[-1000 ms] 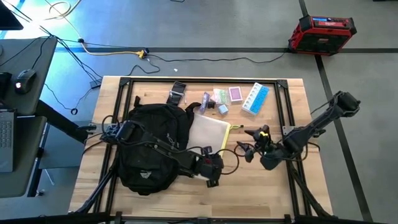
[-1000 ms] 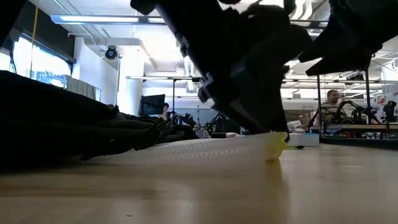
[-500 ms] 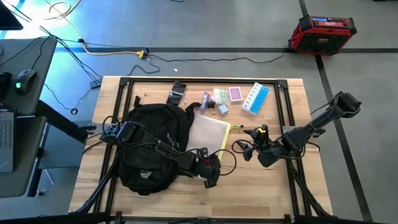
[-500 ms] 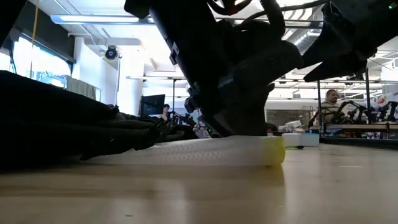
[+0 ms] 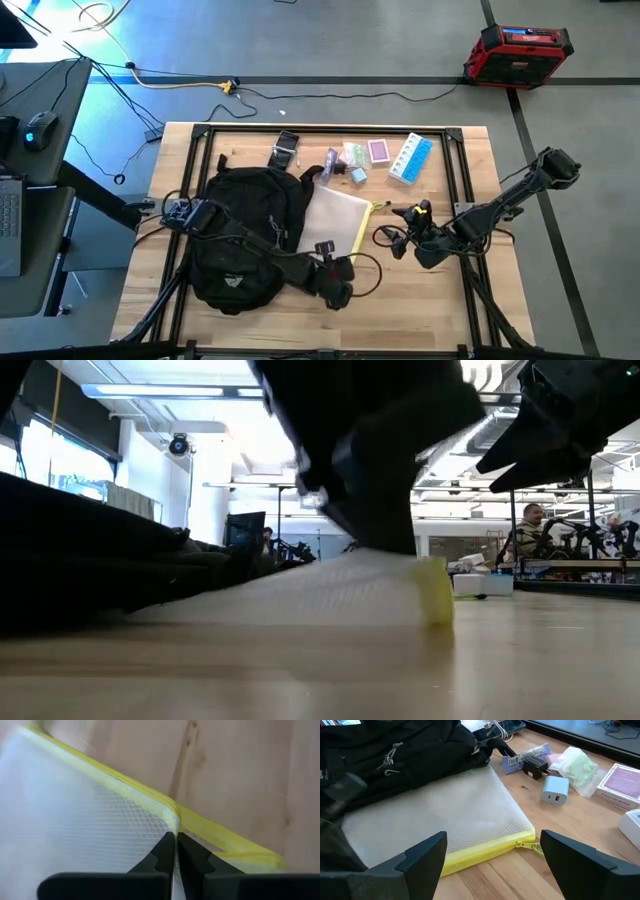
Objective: Unpack backpack
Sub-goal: Put the purple playing cards box into the green zip bag
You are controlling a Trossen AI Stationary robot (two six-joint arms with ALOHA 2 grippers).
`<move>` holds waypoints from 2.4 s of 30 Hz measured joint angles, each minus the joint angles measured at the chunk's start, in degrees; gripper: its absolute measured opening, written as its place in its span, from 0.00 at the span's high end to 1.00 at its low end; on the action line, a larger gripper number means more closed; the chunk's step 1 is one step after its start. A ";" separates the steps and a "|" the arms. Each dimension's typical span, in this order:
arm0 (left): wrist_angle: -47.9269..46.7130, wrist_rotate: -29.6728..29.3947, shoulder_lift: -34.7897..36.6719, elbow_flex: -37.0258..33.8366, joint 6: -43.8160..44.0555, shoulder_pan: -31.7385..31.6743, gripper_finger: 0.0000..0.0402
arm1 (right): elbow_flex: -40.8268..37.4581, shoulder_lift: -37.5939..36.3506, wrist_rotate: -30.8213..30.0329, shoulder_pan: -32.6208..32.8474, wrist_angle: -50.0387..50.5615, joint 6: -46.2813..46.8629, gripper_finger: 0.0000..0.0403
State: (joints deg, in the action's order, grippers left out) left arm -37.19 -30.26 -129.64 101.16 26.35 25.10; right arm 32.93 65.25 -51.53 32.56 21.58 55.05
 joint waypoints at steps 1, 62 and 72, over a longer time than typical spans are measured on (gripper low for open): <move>-1.24 -2.22 -0.02 0.92 -0.02 0.59 1.00 | 0.00 0.00 0.02 0.00 0.08 0.00 0.23; -9.14 -15.91 0.00 3.89 -7.74 -0.37 1.00 | 27.40 40.65 38.36 -72.84 -3.56 -43.06 0.11; -9.18 -15.91 0.00 3.91 -7.11 0.63 1.00 | 28.37 43.41 34.69 -72.90 -0.06 -37.70 0.05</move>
State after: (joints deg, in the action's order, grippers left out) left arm -46.37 -46.17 -129.64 105.08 19.25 25.74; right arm 61.30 108.66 -16.83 -40.35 21.52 17.35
